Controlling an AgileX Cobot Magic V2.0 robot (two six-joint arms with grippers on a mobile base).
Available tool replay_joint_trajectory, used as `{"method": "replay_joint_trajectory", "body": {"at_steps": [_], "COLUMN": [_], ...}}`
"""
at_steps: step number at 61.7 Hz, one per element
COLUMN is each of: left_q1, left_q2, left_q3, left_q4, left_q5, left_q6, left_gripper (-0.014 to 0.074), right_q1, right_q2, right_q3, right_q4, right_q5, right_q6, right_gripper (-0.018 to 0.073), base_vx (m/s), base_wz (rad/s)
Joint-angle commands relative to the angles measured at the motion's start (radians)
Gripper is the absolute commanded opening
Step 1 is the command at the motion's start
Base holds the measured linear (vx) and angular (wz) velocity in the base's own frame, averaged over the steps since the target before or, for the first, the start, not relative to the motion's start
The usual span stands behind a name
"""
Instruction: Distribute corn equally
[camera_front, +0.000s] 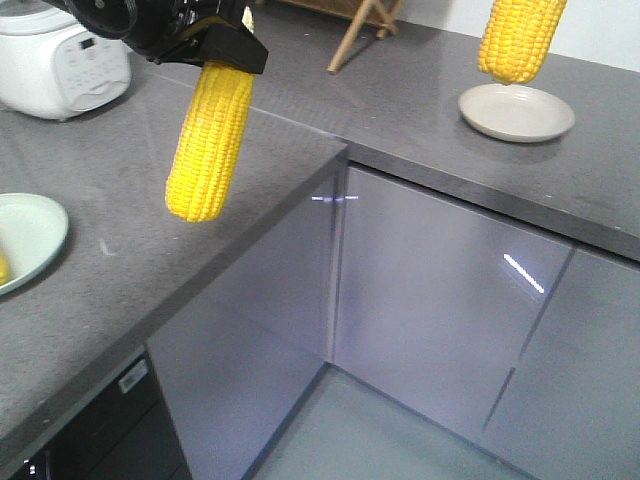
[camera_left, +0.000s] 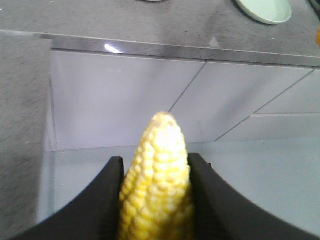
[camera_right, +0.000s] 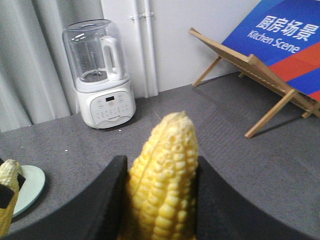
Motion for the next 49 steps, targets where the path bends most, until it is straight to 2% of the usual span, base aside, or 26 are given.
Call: {"method": "replay_joint_trajectory", "body": {"at_steps": [1,49], "left_q1": [0.000,0.000], "left_q2": [-0.052,-0.052], "left_q3": [-0.031,-0.031], "left_q4": [-0.042,-0.043], "left_q5": [-0.018,-0.018], "left_q6": [-0.005,-0.005], "left_gripper": [-0.0008,-0.0008], "right_q1": [-0.005,-0.005], "right_q2": [-0.036,-0.036], "right_q3": [-0.026,-0.026], "right_q4": [0.044,0.044], "right_q5": [-0.047,-0.047], "right_q6": [-0.003,-0.003], "right_gripper": [0.0007,0.0007], "base_vx": [-0.04,-0.04], "base_wz": [-0.39,-0.36]}}
